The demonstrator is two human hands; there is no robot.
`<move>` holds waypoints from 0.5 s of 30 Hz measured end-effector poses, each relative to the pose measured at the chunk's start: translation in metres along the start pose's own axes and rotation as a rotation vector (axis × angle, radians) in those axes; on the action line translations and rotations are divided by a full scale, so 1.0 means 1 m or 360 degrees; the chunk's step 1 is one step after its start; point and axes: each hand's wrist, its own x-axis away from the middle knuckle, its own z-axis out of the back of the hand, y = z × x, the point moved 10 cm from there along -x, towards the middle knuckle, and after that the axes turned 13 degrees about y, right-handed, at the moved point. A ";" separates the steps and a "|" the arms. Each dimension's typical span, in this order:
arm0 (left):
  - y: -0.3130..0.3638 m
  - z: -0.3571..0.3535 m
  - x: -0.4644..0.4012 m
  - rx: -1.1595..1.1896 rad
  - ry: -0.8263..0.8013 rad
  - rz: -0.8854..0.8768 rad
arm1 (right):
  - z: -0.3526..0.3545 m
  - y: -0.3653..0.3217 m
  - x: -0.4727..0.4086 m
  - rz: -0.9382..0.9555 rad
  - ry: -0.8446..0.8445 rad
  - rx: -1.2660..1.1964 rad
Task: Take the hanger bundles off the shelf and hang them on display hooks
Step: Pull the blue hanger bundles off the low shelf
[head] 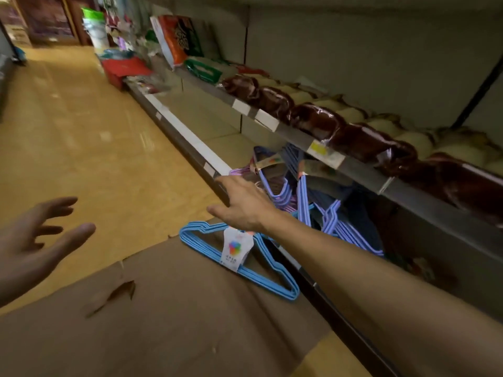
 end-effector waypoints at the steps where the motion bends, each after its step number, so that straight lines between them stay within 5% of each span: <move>1: -0.006 -0.009 0.006 0.0018 0.0005 -0.0006 | -0.012 0.007 0.002 -0.0018 0.0020 -0.0063; 8: 0.014 -0.045 0.049 0.0145 -0.0001 -0.0093 | -0.062 0.020 0.012 -0.0034 0.0059 -0.0215; 15: 0.077 -0.073 0.071 0.0285 0.0025 -0.0134 | -0.015 0.044 0.022 0.0042 0.0271 -0.0106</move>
